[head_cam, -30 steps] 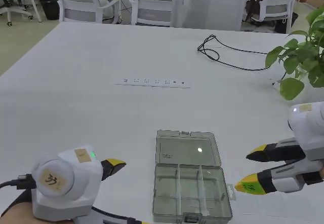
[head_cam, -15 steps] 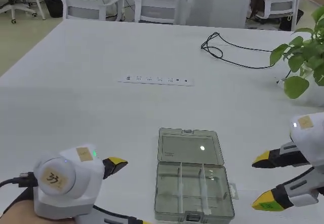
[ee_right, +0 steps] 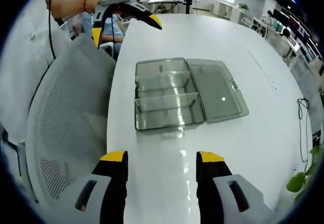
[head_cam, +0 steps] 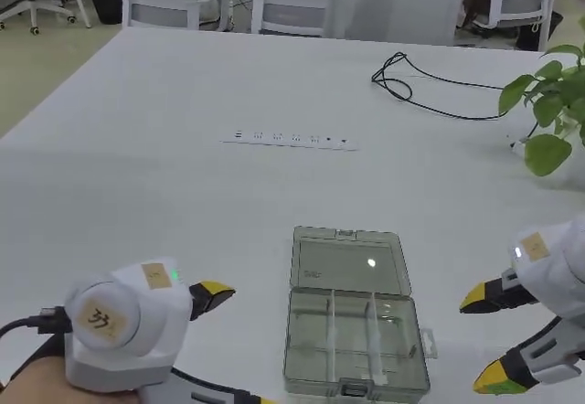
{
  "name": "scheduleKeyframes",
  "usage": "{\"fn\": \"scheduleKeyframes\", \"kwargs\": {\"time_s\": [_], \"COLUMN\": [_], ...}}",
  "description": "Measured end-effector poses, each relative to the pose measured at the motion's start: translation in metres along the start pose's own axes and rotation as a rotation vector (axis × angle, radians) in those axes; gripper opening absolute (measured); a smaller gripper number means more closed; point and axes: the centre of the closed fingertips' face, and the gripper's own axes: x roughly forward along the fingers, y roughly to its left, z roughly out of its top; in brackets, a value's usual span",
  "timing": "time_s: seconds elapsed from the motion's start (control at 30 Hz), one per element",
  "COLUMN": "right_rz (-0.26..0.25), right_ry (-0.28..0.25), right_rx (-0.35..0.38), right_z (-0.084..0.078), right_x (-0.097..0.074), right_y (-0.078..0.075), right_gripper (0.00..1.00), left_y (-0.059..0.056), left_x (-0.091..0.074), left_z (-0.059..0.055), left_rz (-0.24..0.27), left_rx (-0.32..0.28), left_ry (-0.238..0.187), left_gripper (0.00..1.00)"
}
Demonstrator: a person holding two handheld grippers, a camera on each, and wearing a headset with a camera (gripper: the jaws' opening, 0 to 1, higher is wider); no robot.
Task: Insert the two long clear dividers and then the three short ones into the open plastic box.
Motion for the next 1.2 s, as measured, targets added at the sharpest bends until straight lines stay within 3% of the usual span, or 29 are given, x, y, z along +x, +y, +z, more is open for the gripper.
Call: {"fn": "scheduleKeyframes", "kwargs": {"time_s": [0.57,1.2], "right_rz": [0.01,0.02], "right_ry": [0.13,0.204], "right_rx": [-0.138,-0.183], "right_z": [-0.032,-0.049], "right_x": [0.032,0.051], "right_y": [-0.014,-0.019], "right_gripper": [0.48,0.43], "left_y": [0.004,0.008], "left_x": [0.0,0.0], "left_z": [-0.002,-0.003], "left_rz": [0.003,0.011], "left_rx": [-0.01,-0.022], "left_ry": [0.004,0.005], "left_gripper": [1.0,1.0]}}
